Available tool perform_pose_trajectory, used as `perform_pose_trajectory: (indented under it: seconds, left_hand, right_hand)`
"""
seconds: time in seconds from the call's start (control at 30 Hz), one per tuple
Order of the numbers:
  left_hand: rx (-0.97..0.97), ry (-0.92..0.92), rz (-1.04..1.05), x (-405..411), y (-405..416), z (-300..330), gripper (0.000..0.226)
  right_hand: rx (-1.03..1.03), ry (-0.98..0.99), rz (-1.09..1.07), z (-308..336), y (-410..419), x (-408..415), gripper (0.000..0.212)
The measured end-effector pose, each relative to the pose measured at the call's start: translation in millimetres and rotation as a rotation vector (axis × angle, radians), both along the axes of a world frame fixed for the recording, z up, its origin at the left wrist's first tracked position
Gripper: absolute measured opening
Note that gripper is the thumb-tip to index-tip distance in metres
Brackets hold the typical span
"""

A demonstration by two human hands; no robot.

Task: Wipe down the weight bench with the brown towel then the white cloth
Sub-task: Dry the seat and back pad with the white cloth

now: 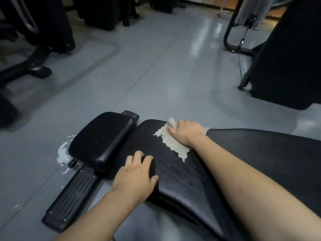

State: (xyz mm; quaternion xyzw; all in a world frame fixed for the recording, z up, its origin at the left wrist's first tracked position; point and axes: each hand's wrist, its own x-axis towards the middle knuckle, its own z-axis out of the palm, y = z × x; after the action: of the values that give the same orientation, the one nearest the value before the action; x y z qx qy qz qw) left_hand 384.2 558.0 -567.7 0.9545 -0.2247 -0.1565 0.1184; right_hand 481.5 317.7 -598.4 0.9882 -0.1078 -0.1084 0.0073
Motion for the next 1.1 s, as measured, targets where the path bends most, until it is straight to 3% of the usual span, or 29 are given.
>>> perform_pose_trajectory:
  seconds: [0.33, 0.63, 0.77, 0.9, 1.0, 1.1]
  left_hand:
    - [-0.030, 0.004, -0.019, -5.7, 18.4, 13.8, 0.050]
    - [0.050, 0.064, 0.017, 10.5, 21.2, 18.5, 0.045]
    - [0.072, 0.074, 0.056, 13.5, 19.9, 20.1, 0.043]
    - [0.088, 0.081, 0.104, 15.6, 30.0, 19.6, 0.043]
    - [0.093, 0.097, 0.121, 17.5, 37.9, 18.8, 0.042]
    - [0.081, 0.126, 0.167, 20.1, 45.8, 20.6, 0.037]
  right_hand:
    - [0.064, 0.017, 0.071, -14.2, 71.6, 54.9, 0.065]
    - [-0.061, -0.004, 0.484, -29.7, 143.7, 42.0, 0.061]
    - [-0.004, 0.011, 0.590, -31.5, 147.9, 22.2, 0.072]
    - [0.099, -0.003, 0.721, -31.3, 141.3, -0.3, 0.053]
    - [0.170, 0.073, 0.714, -21.9, 140.5, -29.2, 0.061]
    - [0.303, 0.020, 0.708, -20.9, 135.3, -61.6, 0.070]
